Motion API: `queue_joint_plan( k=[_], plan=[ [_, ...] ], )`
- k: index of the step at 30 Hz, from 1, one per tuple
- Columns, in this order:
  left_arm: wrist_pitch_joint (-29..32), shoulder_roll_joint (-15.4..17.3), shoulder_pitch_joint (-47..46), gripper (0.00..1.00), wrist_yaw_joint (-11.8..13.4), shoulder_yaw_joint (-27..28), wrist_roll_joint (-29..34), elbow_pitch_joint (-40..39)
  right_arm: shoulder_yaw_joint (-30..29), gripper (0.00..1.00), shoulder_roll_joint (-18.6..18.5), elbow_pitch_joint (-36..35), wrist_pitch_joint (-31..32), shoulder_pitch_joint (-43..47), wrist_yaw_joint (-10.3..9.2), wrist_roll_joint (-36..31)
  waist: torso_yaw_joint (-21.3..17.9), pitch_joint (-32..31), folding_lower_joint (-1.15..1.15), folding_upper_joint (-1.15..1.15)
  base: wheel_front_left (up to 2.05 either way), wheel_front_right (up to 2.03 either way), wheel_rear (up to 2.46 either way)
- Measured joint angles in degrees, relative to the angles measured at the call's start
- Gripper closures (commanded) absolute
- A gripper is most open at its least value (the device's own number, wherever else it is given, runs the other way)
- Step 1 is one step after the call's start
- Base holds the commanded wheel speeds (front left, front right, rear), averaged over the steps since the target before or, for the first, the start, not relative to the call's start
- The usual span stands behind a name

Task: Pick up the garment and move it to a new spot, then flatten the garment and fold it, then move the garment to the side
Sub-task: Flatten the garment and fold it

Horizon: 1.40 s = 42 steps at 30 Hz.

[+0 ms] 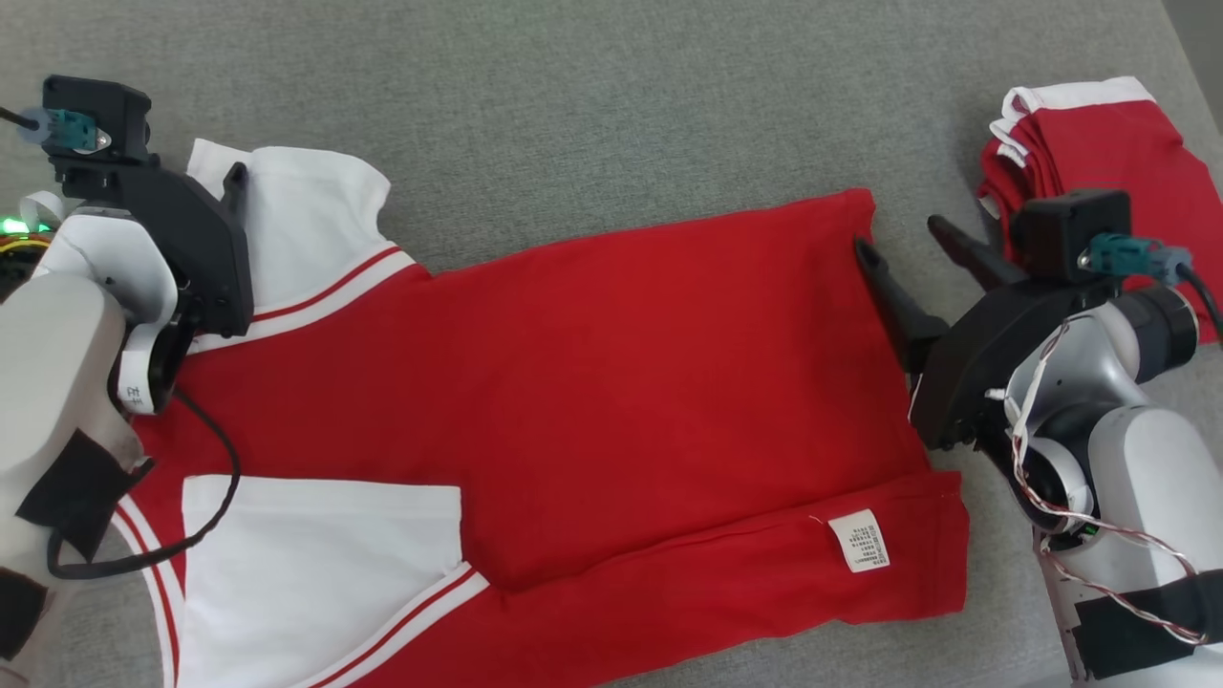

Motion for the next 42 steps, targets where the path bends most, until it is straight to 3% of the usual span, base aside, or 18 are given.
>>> queue_joint_plan(
  k=[8, 14, 15, 17, 18, 23, 24, 26, 34, 42],
  plan=[
    [0.99, 0.25, -1.54, 0.00, 2.93, 0.15, 0.40, 2.16, 0.27, 0.00, 0.24, 0.36, -0.02, 0.34, 0.00, 0.05, -0.47, 0.23, -0.01, 0.00, 0.00, 0.00, 0.00],
    [3.46, 0.90, -2.55, 0.00, 1.42, -0.01, -0.19, 2.53, 0.05, 0.00, 0.03, -0.44, 0.27, 0.20, 0.00, 0.04, -0.32, 0.88, -0.02, -0.01, 0.00, 0.00, 0.00],
    [3.76, 0.90, -2.59, 0.05, 1.01, -0.07, -0.42, 2.55, 0.09, 0.00, 0.04, -0.54, 0.36, 0.20, 0.00, 0.03, -0.35, 0.98, -0.02, -0.01, 0.00, 0.00, 0.00],
    [4.63, 0.66, -2.58, 0.41, 1.03, -0.23, -0.67, 2.45, 0.14, 0.00, 0.08, -0.75, 0.43, 0.20, 0.00, 0.04, -0.45, 1.26, -0.02, -0.01, 0.00, 0.00, 0.00],
    [5.04, 0.57, -2.58, 0.54, 0.98, -0.30, -0.92, 2.31, 0.14, 0.00, 0.08, -0.87, 0.45, 0.19, 0.00, 0.04, -0.49, 1.44, -0.02, -0.02, 0.00, 0.00, 0.00],
    [7.46, 0.20, -2.68, 0.72, -0.43, -0.13, -2.92, 0.79, -0.09, 0.00, 0.01, -0.98, 0.70, -0.53, 0.00, 0.05, -0.45, 2.17, -0.02, -0.02, 0.00, 0.00, 0.00],
    [7.48, 0.19, -2.67, 0.88, -0.46, -0.22, -2.92, 0.65, -0.13, 0.00, 0.00, -0.98, 0.70, -0.66, 0.00, 0.04, -0.43, 2.14, -0.02, -0.02, 0.00, 0.00, 0.00],
    [7.80, 0.08, -2.65, 1.00, -0.44, -0.44, -2.92, 0.31, -0.07, 0.00, 0.07, -0.92, 0.79, -0.69, 0.00, 0.03, -0.46, 2.04, -0.02, -0.01, 0.00, 0.00, 0.00],
    [7.95, 1.20, -2.35, 1.00, -1.55, 0.42, -4.46, -1.91, -1.57, 0.00, -0.12, 0.99, 1.66, -3.55, 0.00, -2.41, -0.48, 2.63, -0.02, -0.02, 0.00, 0.00, 0.00],
    [7.54, 2.86, -2.32, 1.00, -2.50, 1.81, -6.26, -5.34, -3.20, 0.00, -0.89, 8.22, 2.53, -9.20, 0.00, -6.94, 0.63, 3.81, -0.01, -0.01, 0.00, 0.00, 0.00]
  ],
)
